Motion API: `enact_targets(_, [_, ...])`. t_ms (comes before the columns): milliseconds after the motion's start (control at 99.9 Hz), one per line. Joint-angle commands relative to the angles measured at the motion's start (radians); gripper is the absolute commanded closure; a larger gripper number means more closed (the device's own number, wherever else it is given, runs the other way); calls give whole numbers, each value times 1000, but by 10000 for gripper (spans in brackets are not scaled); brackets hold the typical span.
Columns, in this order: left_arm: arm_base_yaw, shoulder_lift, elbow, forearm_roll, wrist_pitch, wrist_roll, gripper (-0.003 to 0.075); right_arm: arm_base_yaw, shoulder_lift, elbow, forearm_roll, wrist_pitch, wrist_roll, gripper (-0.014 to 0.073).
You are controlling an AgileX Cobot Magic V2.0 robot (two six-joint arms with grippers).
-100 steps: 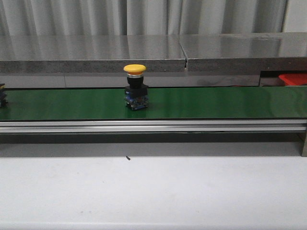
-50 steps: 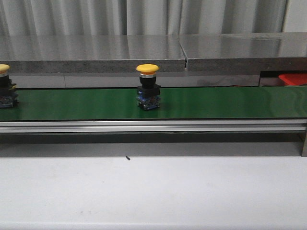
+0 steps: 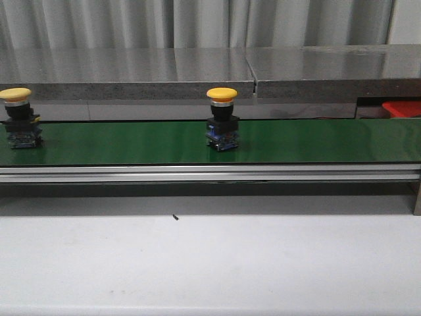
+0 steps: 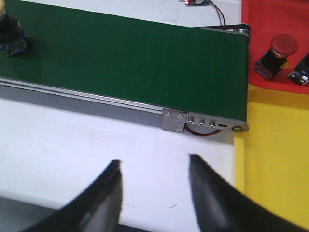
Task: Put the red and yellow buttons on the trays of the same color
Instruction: 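Move the right gripper above the belt toward the arriving yellow button, then grasp the first yellow button off the belt with the right gripper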
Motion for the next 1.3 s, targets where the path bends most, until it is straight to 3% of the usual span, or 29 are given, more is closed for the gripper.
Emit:
enact_targets(0, [-7,4,-27,-17,-66,-4,739,2,13,-42,20,-50,-21,33])
enact_targets(290, [-7,4,-27,-17,-66,-4,739,13,222,-150,104,-14,-103,22])
enact_targets(691, [-7,4,-27,-17,-66,-4,739,244,677,-420,104,-92,-130,22])
enact_targets(911, [-7,4,-27,-17,-66,-4,739,310,893,-586,76,-92,-130,22])
enact_targets(1291, [-7,4,-27,-17,-66,-4,739,326,1017,-699,78,-42,-130,22])
